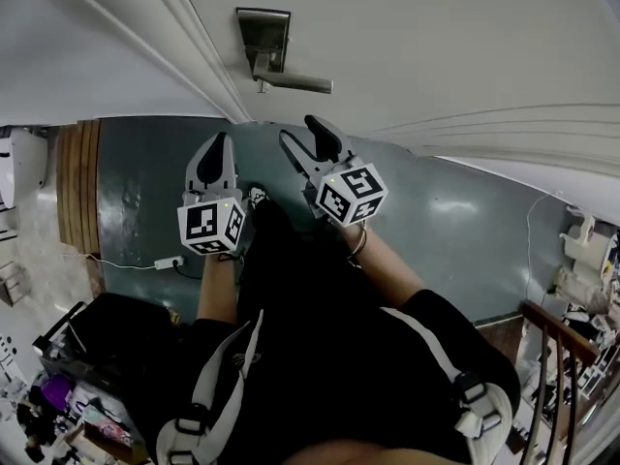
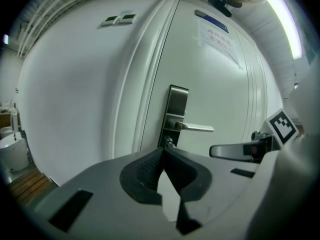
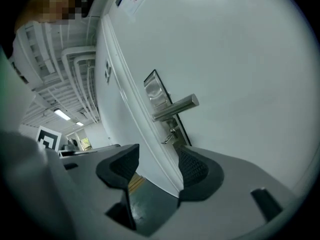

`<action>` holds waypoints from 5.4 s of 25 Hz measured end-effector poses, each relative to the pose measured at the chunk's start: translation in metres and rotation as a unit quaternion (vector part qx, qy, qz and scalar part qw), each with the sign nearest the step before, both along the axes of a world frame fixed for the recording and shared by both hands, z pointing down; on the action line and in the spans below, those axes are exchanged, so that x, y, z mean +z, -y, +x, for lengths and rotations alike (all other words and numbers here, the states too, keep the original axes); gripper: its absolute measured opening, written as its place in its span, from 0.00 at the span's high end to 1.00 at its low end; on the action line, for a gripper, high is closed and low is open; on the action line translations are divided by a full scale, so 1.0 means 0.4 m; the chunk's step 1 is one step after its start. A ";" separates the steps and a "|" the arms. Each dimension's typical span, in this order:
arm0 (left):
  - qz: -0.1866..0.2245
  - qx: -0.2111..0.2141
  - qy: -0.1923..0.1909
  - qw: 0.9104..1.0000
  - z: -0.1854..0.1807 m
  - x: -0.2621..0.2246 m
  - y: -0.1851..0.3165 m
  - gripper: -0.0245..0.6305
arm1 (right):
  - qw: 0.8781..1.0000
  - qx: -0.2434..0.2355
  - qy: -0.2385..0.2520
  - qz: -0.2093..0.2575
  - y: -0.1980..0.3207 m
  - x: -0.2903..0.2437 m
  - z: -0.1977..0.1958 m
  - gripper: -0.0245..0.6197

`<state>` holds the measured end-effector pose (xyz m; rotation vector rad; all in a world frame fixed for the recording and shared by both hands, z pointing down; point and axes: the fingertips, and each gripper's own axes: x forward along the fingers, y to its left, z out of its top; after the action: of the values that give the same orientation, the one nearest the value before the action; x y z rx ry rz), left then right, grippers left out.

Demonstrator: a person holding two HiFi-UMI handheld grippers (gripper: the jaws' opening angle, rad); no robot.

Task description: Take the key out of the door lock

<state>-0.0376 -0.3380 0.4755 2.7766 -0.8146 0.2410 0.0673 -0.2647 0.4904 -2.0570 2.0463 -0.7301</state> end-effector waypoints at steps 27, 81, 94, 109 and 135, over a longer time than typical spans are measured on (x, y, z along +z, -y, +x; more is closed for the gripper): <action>-0.028 0.090 0.028 0.995 -0.008 0.112 0.121 0.93 | 0.958 0.126 0.248 0.068 0.176 0.090 -0.004 0.60; -0.048 0.107 0.027 0.993 0.027 0.145 0.149 0.93 | 0.915 0.157 0.354 0.113 0.272 0.090 0.037 0.89; -0.052 0.110 0.026 0.992 0.022 0.152 0.140 0.93 | 0.906 0.168 0.371 0.111 0.270 0.096 0.036 0.89; -0.052 0.109 0.027 0.992 0.021 0.156 0.141 0.93 | 0.898 0.184 0.384 0.110 0.259 0.108 0.046 0.91; -0.051 0.104 0.025 0.993 0.015 0.143 0.159 0.93 | 0.864 0.180 0.447 0.148 0.223 0.101 -0.015 0.92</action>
<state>-0.0316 -0.4015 0.5328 2.7676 -0.5062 0.3783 0.0612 -0.3539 0.5307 -1.4299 1.1249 -0.9667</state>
